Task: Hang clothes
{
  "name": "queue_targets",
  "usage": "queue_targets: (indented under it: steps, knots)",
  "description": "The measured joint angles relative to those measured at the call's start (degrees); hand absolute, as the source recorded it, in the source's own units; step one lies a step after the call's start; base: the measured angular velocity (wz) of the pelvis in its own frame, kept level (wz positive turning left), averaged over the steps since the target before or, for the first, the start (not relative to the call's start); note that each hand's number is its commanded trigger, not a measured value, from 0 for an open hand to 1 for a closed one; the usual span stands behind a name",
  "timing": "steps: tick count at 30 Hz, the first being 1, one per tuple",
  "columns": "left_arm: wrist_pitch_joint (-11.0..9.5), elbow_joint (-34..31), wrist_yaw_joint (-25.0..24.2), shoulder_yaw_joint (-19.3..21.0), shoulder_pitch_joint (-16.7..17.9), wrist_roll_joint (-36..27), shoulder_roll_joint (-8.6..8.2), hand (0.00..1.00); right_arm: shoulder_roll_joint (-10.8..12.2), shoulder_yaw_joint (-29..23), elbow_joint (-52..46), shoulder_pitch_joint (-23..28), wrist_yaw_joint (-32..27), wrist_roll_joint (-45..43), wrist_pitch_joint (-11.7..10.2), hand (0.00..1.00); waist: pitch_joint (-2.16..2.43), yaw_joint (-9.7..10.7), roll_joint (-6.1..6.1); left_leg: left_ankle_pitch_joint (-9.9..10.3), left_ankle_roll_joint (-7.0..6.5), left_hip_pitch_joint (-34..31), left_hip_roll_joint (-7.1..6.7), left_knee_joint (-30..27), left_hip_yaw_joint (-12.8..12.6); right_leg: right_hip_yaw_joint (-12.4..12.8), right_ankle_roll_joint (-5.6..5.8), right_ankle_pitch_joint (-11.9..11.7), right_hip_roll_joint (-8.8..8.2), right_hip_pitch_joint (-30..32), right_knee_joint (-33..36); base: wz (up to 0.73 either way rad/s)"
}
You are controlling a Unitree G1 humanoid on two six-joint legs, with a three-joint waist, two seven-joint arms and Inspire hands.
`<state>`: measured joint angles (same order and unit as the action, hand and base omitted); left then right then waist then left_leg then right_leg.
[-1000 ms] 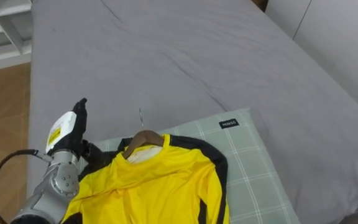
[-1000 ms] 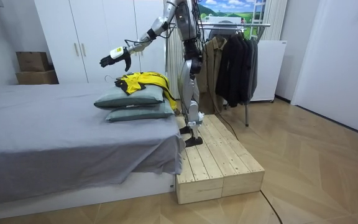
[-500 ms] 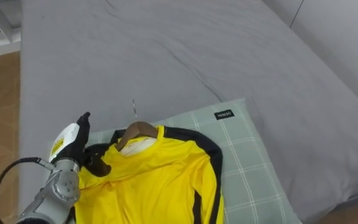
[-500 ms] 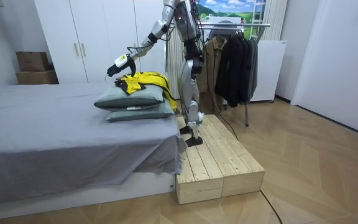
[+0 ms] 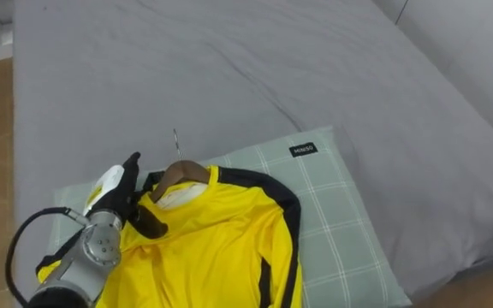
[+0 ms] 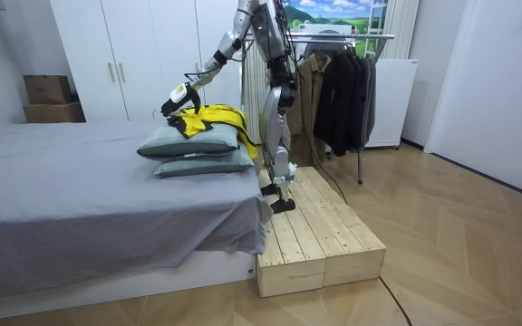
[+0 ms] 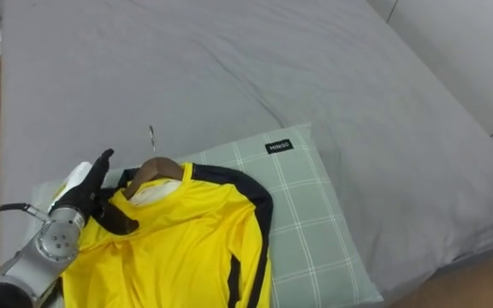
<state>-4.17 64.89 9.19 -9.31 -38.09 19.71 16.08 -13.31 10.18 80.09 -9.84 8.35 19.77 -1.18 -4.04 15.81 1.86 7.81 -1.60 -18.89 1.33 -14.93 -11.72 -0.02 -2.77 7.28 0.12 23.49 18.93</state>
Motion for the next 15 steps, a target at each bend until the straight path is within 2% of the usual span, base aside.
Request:
queue_targets:
  steps: [2, 5, 15]
  knots:
    - [0.00, 0.29, -0.15, 0.01, -0.14, -0.03, 0.00, 0.00, 0.01, 0.52, -0.04, -0.27, 0.06, 0.04, -0.05, 0.00, -0.05, 0.01, -0.09, 0.00, 0.00, -0.46, -0.03, -0.23, -0.16, 0.09, 0.01, 0.04, -0.10, 0.64, 0.48, 0.00]
    - [-0.01, 0.42, -1.28, -0.01, -0.30, -0.20, 0.00, 0.00, 0.27, 1.21, -0.10, -0.35, 0.22, 0.08, -0.05, 0.00, -0.41, -0.04, -0.65, 0.01, 0.00, -1.02, -0.06, -0.79, -0.31, 0.07, 0.02, 0.19, -0.23, 1.04, 0.88, 0.01]
    - [0.02, 2.26, -4.97, -0.44, -0.29, -3.41, -0.33, 0.00, 0.25, 2.50, -0.10, -0.33, 0.52, 0.68, 0.04, 0.00, -0.41, -0.12, -0.68, 0.01, 0.00, -1.48, -0.04, -0.88, -0.71, 0.65, 0.02, 0.19, -0.22, 1.65, 1.19, -0.01]
